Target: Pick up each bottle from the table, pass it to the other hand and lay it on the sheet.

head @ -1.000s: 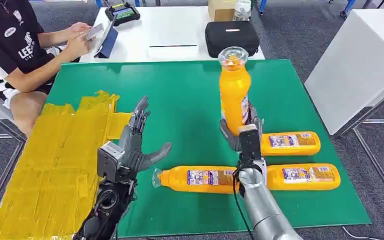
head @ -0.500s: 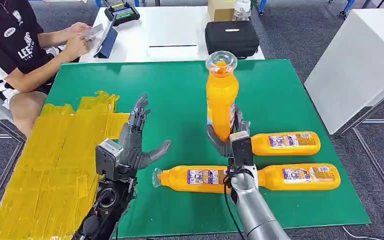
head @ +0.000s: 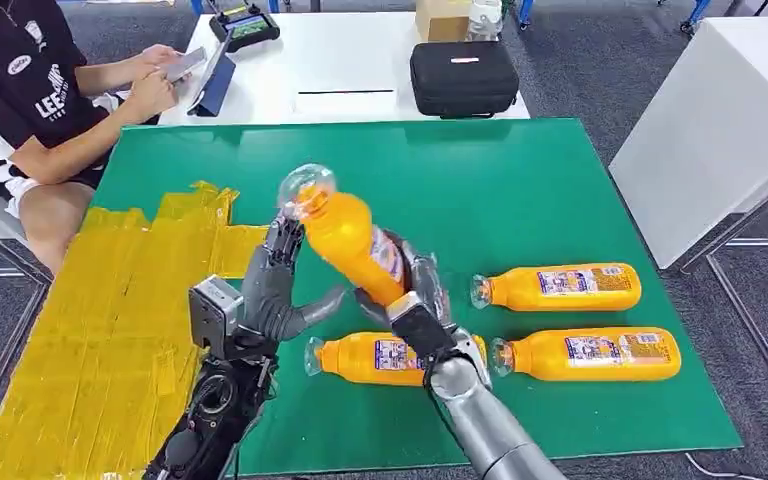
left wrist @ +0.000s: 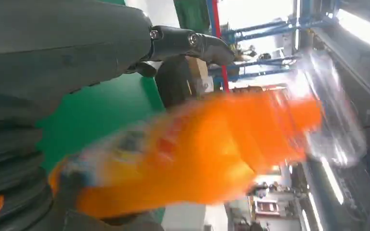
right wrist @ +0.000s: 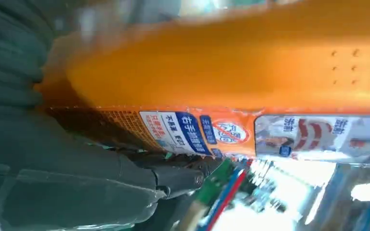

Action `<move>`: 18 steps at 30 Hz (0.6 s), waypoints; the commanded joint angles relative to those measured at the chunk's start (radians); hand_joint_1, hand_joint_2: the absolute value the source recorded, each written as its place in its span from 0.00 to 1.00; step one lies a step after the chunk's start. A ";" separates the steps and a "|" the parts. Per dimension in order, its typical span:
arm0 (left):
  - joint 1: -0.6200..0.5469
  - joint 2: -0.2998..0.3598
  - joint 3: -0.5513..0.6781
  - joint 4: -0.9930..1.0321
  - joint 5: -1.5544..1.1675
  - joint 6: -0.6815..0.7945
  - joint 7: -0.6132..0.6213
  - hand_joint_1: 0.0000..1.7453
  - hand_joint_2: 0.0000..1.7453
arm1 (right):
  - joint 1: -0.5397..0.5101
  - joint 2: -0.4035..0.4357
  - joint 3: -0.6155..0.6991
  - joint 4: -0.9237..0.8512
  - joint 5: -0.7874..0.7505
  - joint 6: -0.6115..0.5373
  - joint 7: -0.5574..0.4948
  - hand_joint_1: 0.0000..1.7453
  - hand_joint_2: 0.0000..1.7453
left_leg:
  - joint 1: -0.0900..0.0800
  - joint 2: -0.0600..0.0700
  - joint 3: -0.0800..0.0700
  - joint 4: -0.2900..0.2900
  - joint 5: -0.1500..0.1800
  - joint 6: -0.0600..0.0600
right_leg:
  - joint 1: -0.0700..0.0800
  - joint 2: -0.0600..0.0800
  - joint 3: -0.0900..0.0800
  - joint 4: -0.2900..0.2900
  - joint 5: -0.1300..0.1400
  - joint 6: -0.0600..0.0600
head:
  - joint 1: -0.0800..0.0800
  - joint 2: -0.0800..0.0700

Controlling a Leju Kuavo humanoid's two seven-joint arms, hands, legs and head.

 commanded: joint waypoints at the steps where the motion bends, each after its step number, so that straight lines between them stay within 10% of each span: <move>1: -0.054 0.030 -0.060 0.024 0.027 -0.038 0.023 0.00 1.00 | -0.070 0.002 0.089 0.124 0.035 -0.021 0.015 1.00 1.00 | 0.000 0.001 0.002 0.000 -0.001 -0.001 | 0.000 0.001 0.002 0.000 -0.001 -0.001 | 0.000 0.000; 18: -0.095 0.016 -0.058 0.157 0.149 -0.144 0.083 0.00 1.00 | -0.029 0.007 0.112 0.077 0.076 -0.049 0.020 1.00 1.00 | 0.001 0.000 0.005 -0.001 -0.001 -0.002 | 0.000 0.001 0.005 -0.001 -0.001 -0.002 | 0.000 0.000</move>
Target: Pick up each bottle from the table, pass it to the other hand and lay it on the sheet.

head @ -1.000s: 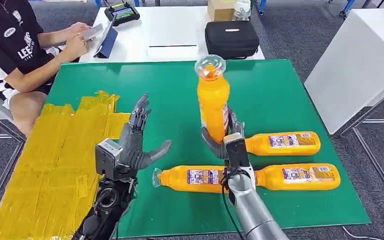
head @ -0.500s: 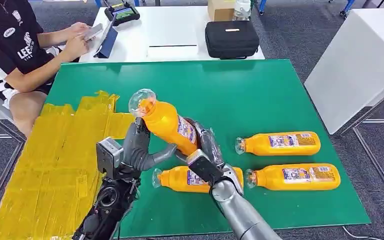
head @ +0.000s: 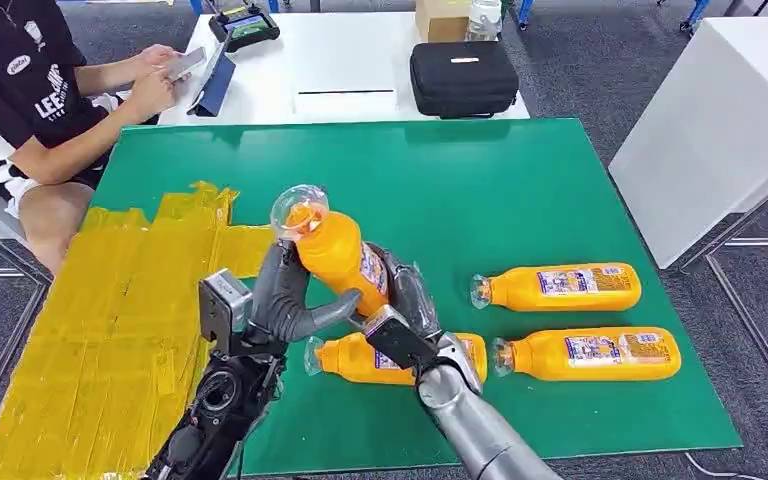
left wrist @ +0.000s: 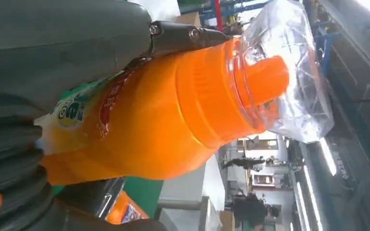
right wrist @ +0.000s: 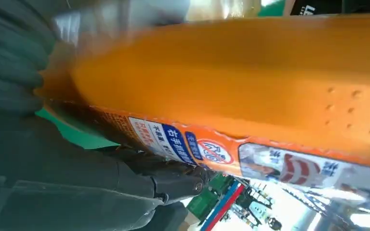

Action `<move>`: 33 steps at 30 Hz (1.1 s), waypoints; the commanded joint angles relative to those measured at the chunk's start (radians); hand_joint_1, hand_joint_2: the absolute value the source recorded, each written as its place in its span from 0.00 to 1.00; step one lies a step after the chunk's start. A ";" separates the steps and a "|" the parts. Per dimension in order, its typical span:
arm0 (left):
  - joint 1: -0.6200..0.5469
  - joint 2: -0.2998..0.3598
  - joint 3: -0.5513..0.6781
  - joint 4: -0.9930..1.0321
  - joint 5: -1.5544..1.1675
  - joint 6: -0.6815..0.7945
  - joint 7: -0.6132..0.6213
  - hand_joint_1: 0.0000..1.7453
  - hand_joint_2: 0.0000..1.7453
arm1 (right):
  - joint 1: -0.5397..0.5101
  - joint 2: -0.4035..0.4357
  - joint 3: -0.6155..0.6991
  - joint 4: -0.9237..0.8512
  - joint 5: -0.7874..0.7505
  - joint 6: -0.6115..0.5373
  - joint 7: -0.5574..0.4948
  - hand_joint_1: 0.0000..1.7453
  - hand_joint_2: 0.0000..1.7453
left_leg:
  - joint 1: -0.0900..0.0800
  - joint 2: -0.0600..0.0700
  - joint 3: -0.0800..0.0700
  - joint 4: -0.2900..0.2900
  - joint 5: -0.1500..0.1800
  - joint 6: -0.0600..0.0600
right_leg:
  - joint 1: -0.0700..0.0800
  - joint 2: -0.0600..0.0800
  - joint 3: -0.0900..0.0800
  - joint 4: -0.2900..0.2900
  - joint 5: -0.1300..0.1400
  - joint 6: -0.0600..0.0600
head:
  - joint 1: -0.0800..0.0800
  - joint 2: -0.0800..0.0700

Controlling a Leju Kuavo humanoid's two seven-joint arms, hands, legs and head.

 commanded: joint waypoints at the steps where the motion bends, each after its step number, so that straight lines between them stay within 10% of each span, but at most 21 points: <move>1: -0.075 0.016 -0.027 0.167 0.100 -0.078 0.032 0.00 1.00 | -0.014 -0.002 0.052 0.014 0.026 -0.017 0.012 1.00 1.00 | 0.001 0.000 0.004 -0.001 -0.001 -0.002 | 0.000 0.001 0.004 -0.001 -0.001 -0.001 | 0.000 0.000; 24: -0.103 -0.010 0.003 0.308 0.116 -0.030 0.083 0.00 1.00 | 0.008 -0.002 0.065 -0.031 0.029 -0.037 0.012 1.00 1.00 | 0.000 0.001 0.005 -0.001 -0.002 -0.003 | 0.000 0.002 0.006 -0.001 -0.002 -0.002 | 0.000 0.000; 25: -0.103 -0.010 0.003 0.308 0.116 -0.030 0.083 0.85 1.00 | 0.008 -0.002 0.065 -0.031 0.029 -0.037 0.012 1.00 1.00 | 0.000 0.001 0.004 0.000 -0.001 -0.002 | 0.000 0.002 0.004 -0.001 -0.001 -0.001 | 0.000 0.000; 26: -0.071 -0.019 0.047 0.244 0.129 0.037 0.041 1.00 1.00 | 0.021 -0.010 0.067 -0.040 0.019 -0.043 0.015 1.00 1.00 | 0.001 0.000 0.003 -0.001 -0.001 -0.002 | 0.001 0.001 0.004 -0.001 -0.001 -0.001 | 0.000 0.000; 33: -0.054 -0.011 0.056 0.186 0.128 0.083 0.019 1.00 1.00 | 0.013 -0.011 0.067 -0.039 0.013 -0.029 0.030 1.00 1.00 | 0.001 0.002 0.004 0.000 -0.002 -0.002 | 0.001 0.002 0.005 -0.001 -0.002 -0.002 | 0.000 0.000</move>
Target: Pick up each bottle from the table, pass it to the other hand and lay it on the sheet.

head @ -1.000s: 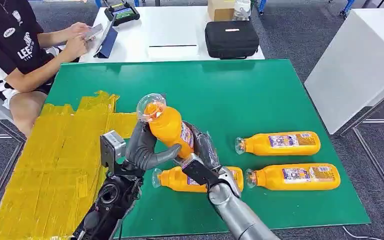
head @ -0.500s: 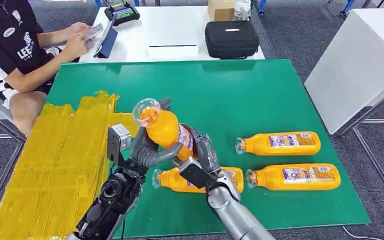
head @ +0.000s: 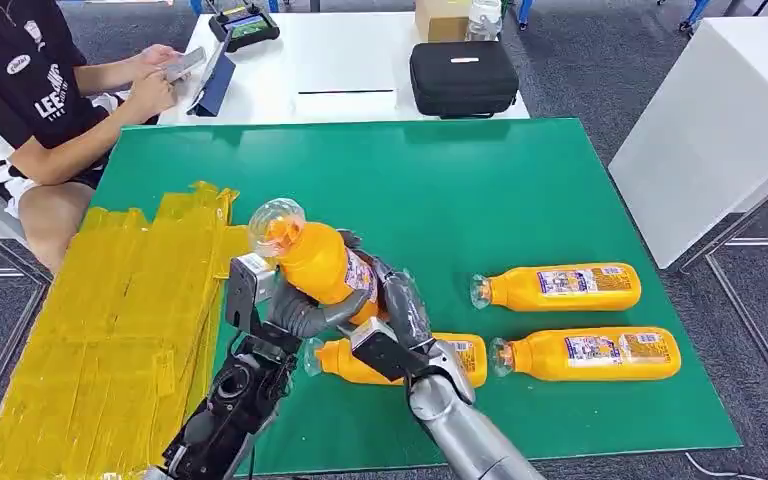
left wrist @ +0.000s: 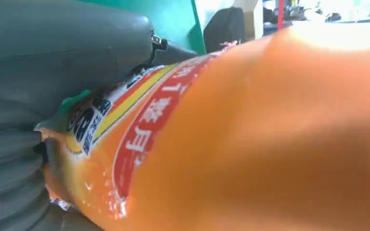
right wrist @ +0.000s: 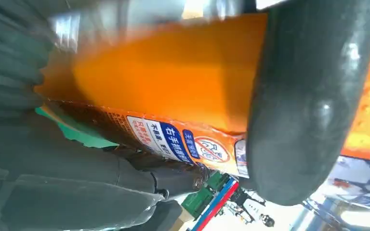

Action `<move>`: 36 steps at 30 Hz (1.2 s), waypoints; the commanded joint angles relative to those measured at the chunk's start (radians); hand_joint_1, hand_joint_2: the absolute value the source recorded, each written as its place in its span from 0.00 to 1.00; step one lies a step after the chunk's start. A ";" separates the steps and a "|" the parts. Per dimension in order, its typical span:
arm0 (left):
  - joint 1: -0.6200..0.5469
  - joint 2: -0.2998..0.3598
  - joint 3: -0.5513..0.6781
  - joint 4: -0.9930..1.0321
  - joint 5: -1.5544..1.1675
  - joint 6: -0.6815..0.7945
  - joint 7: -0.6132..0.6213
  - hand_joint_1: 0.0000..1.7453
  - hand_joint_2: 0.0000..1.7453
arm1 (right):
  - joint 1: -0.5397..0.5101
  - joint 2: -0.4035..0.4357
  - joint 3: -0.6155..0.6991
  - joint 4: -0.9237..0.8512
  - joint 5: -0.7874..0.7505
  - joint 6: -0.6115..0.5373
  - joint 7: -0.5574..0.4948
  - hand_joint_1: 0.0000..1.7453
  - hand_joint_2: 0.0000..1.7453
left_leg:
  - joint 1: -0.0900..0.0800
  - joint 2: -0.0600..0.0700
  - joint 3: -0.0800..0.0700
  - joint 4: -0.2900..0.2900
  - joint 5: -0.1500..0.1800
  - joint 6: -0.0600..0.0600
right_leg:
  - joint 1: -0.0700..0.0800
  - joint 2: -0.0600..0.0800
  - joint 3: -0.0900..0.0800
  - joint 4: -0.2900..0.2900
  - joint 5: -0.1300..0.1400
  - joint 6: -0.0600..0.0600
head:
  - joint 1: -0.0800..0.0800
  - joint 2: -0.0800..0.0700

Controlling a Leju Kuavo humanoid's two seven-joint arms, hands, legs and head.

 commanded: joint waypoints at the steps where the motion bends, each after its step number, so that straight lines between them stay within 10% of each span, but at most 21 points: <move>1: -0.003 0.009 0.040 -0.025 0.005 0.039 -0.014 1.00 1.00 | -0.019 -0.019 0.025 0.005 -0.008 0.014 0.009 1.00 1.00 | 0.001 0.002 0.007 0.000 -0.003 -0.003 | 0.001 0.003 0.007 -0.001 -0.003 -0.003 | 0.000 0.000; 12: 0.010 0.013 0.045 -0.036 0.012 0.051 -0.025 1.00 1.00 | -0.015 -0.017 0.024 0.013 -0.009 0.009 0.005 1.00 1.00 | 0.001 0.001 0.004 0.000 -0.002 -0.002 | 0.001 0.002 0.005 -0.001 -0.001 -0.002 | 0.000 0.000; 13: 0.013 0.014 0.047 -0.041 0.016 0.054 -0.030 1.00 1.00 | -0.012 -0.018 0.022 0.009 -0.007 -0.002 0.002 0.74 1.00 | 0.001 0.001 0.003 0.000 -0.001 -0.002 | 0.001 0.001 0.003 -0.001 -0.001 -0.001 | 0.000 0.000; 14: 0.015 0.015 0.049 -0.046 0.018 0.058 -0.034 1.00 1.00 | -0.008 -0.018 0.016 0.002 -0.009 -0.014 -0.001 0.04 1.00 | 0.001 0.002 0.009 0.000 -0.004 -0.004 | 0.001 0.003 0.009 -0.001 -0.003 -0.003 | 0.000 0.000; 15: 0.017 0.015 0.051 -0.049 0.020 0.061 -0.036 1.00 1.00 | -0.006 -0.018 0.012 -0.003 -0.012 -0.019 -0.001 0.00 1.00 | 0.001 0.001 0.005 0.000 -0.002 -0.002 | 0.001 0.002 0.005 -0.001 -0.002 -0.002 | 0.000 0.000; 32: 0.023 0.028 0.085 -0.028 0.049 0.084 -0.047 1.00 1.00 | 0.112 -0.122 0.003 -0.424 -0.012 0.030 0.054 0.00 1.00 | 0.001 -0.001 0.004 0.000 -0.002 -0.002 | 0.000 0.000 0.005 -0.001 -0.002 -0.002 | 0.000 0.000; 36: 0.012 0.052 0.113 -0.011 -0.163 0.279 -0.087 1.00 1.00 | 0.178 -0.159 0.009 -0.577 0.074 0.029 0.104 0.00 1.00 | 0.000 -0.001 0.002 0.000 -0.001 -0.002 | 0.000 -0.001 0.003 -0.001 -0.002 -0.001 | 0.000 0.000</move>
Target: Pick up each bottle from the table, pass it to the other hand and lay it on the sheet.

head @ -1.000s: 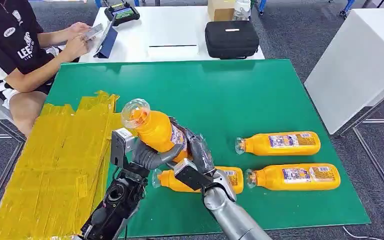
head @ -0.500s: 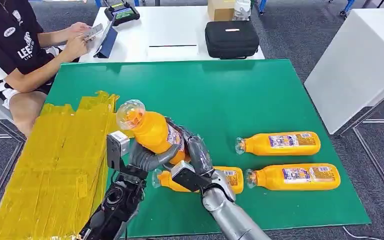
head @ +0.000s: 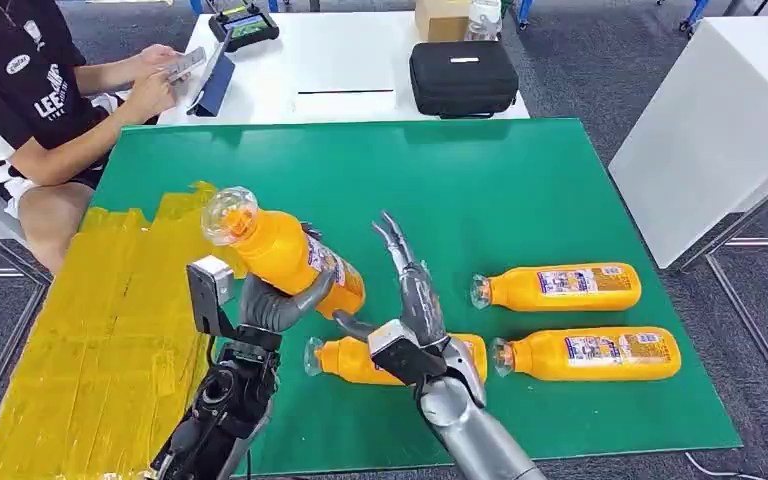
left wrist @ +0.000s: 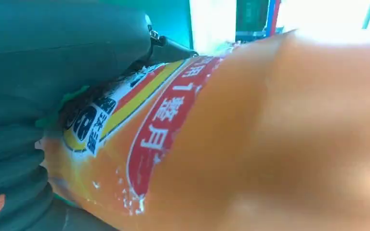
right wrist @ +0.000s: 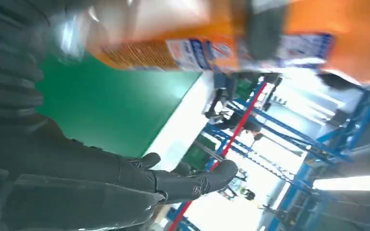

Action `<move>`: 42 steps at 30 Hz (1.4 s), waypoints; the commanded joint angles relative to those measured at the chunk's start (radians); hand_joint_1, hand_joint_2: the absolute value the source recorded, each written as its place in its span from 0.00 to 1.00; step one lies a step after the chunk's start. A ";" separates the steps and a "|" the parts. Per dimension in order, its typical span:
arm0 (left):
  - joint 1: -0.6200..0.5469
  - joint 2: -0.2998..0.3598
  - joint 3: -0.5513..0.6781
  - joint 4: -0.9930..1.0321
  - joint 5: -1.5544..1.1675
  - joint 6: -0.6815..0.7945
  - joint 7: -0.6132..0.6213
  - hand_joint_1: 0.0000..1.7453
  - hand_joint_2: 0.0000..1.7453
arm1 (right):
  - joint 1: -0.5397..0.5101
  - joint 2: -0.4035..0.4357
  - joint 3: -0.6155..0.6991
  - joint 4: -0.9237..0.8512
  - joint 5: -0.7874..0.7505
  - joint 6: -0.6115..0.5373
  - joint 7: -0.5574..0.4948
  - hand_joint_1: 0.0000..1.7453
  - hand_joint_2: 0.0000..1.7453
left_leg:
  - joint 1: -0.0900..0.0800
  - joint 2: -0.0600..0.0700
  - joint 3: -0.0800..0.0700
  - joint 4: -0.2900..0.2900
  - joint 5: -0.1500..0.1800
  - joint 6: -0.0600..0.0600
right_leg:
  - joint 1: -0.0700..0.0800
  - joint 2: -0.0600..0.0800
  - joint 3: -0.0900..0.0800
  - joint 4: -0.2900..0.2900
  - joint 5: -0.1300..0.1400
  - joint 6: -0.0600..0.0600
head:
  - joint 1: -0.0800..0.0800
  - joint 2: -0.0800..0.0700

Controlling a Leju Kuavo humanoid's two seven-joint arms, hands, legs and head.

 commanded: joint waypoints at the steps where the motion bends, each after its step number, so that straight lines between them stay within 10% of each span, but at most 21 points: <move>1: -0.025 0.052 0.075 0.056 -0.286 0.249 -0.041 1.00 1.00 | 0.121 -0.119 0.009 -0.347 0.108 0.012 0.076 0.00 1.00 | 0.001 -0.001 0.006 0.000 -0.002 -0.003 | 0.001 0.000 0.007 -0.001 -0.003 -0.002 | 0.000 0.000; 5: -0.040 0.092 0.093 0.136 -0.866 0.545 0.044 1.00 1.00 | 0.187 -0.148 -0.004 -0.437 0.173 0.012 0.090 0.00 1.00 | 0.001 -0.001 0.007 -0.002 -0.002 -0.003 | 0.001 0.000 0.008 -0.002 -0.002 -0.002 | 0.000 0.000; 14: -0.186 0.118 0.195 0.371 -1.638 0.535 0.396 1.00 1.00 | 0.161 -0.173 -0.023 -0.520 0.235 0.055 0.158 0.00 1.00 | 0.001 0.000 0.004 0.000 -0.001 -0.003 | 0.000 0.000 0.004 -0.001 -0.001 -0.002 | 0.000 0.000; 30: -0.407 0.225 0.302 0.836 -1.760 0.233 0.709 1.00 1.00 | 0.212 -0.196 -0.031 -0.604 0.319 -0.003 0.203 0.00 1.00 | 0.002 0.002 0.007 0.001 -0.002 -0.004 | 0.002 0.003 0.007 0.000 -0.002 -0.005 | 0.000 0.000; 42: -0.374 0.209 0.379 0.882 -1.745 0.212 0.724 1.00 1.00 | 0.219 -0.176 -0.051 -0.583 0.331 0.001 0.243 0.00 1.00 | 0.001 0.004 0.005 -0.001 -0.001 -0.003 | 0.000 0.005 0.004 -0.001 0.001 -0.004 | 0.000 0.000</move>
